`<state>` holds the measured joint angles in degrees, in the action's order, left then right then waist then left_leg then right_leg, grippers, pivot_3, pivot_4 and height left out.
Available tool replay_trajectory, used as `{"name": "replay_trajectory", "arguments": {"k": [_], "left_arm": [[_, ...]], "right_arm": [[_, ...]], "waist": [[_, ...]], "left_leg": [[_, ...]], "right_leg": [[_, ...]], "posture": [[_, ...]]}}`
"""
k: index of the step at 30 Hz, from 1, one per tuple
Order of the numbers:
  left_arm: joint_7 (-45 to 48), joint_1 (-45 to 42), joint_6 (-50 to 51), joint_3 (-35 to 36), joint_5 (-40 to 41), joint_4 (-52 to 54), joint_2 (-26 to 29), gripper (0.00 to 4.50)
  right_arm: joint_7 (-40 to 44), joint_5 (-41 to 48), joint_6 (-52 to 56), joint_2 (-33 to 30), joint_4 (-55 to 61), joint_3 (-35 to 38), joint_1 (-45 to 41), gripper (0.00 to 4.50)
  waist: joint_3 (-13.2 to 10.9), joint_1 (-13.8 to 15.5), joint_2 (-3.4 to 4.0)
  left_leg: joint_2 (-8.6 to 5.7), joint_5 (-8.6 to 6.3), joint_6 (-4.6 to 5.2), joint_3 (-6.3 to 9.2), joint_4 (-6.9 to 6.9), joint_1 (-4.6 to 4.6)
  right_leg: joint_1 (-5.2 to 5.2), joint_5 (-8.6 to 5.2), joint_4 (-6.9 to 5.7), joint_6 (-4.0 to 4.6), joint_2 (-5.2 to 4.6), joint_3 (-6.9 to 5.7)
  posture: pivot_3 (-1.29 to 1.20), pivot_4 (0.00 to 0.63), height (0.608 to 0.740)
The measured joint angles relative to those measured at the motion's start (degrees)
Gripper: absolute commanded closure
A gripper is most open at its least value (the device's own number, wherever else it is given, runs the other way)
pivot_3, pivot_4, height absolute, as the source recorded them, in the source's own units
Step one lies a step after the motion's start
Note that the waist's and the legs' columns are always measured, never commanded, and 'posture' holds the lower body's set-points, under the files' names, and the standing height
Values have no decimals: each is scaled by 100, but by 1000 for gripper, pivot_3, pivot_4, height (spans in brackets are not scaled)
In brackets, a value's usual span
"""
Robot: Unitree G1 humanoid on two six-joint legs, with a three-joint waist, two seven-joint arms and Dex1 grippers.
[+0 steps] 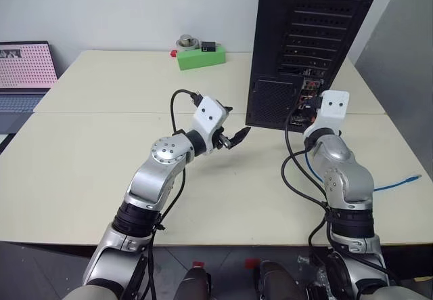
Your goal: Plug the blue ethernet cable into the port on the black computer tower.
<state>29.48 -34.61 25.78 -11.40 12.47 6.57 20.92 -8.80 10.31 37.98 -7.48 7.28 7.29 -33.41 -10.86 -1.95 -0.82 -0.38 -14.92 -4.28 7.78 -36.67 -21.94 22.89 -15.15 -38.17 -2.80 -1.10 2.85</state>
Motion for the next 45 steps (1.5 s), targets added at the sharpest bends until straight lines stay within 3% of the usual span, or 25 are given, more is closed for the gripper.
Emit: {"name": "replay_trajectory", "arguments": {"k": [45], "left_arm": [[882, -210, 99, 199, 262, -23, -62, 582]], "right_arm": [[79, -74, -233, 217, -514, 47, -306, 4475]], "waist": [[0, -120, 0]], "left_leg": [[-6, 1, 0, -37, -7, 1]], "right_leg": [[41, -3, -67, 3, 3, 53]], "posture": [[0, 150, 740]]}}
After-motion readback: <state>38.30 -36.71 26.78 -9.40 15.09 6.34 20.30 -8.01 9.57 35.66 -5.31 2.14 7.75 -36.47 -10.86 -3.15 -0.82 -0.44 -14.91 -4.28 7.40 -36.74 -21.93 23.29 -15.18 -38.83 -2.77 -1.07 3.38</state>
